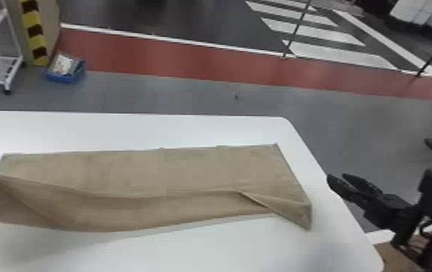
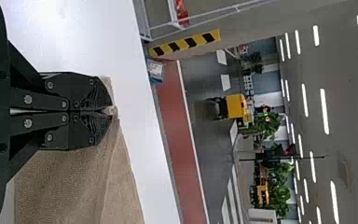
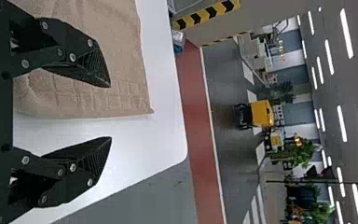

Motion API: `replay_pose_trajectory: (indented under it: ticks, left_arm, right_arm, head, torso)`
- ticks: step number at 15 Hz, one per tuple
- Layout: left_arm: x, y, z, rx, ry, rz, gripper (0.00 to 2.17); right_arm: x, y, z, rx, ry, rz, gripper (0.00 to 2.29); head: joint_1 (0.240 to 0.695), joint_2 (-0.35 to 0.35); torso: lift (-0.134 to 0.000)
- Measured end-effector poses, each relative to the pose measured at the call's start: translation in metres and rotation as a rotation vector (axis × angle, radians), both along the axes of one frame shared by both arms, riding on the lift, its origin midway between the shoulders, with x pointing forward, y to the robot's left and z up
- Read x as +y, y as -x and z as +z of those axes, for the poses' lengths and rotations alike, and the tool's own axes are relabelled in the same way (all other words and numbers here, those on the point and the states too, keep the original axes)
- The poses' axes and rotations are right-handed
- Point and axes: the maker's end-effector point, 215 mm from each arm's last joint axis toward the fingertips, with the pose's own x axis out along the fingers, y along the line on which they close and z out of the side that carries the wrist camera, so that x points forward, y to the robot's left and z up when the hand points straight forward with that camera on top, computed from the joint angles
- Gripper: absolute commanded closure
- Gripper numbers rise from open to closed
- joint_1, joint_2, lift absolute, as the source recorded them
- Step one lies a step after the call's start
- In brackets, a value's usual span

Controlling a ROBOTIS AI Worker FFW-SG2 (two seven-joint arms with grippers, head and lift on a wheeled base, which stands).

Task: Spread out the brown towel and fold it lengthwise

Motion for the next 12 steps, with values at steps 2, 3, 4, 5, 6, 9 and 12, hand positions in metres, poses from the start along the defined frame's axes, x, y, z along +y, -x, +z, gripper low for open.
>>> replay_pose_trajectory:
  ticks: [2, 3, 4, 5, 6, 9, 12]
  left_arm:
    - [-0.002, -0.001, 0.0, -0.001, 0.0, -0.003, 1.55]
    - [-0.003, -0.002, -0.001, -0.001, 0.001, -0.004, 1.55]
    - [-0.003, -0.003, -0.001, -0.001, 0.001, -0.004, 1.55]
    - [-0.003, -0.004, -0.001, 0.0, 0.001, -0.004, 1.55]
    - [-0.003, -0.005, -0.002, 0.0, 0.001, -0.004, 1.55]
    - [0.0, -0.008, -0.007, 0.014, -0.006, 0.003, 1.55]
    - [-0.001, -0.013, -0.007, 0.012, -0.008, 0.003, 1.55]
  right_arm:
    - [0.003, 0.004, 0.028, -0.109, 0.156, 0.091, 0.28]
    - [0.009, 0.008, 0.041, -0.169, 0.239, 0.142, 0.29]
    - [0.018, 0.014, 0.049, -0.216, 0.315, 0.203, 0.29]
    - [0.024, 0.021, 0.052, -0.247, 0.381, 0.25, 0.35]
    - [0.028, 0.027, 0.052, -0.27, 0.445, 0.28, 0.35]
    - [0.041, 0.038, 0.031, -0.239, 0.66, 0.404, 0.4]
    - [0.045, 0.04, -0.002, -0.106, 0.718, 0.483, 0.41]
  head:
    - [0.695, -0.35]
    - [0.695, -0.35]
    - [0.695, -0.35]
    - [0.695, -0.344]
    - [0.695, -0.342]
    - [0.695, -0.331]
    - [0.695, -0.317]
  torso:
    - [-0.124]
    - [-0.124]
    - [-0.124]
    - [-0.124]
    - [-0.124]
    - [-0.124]
    - [-0.124]
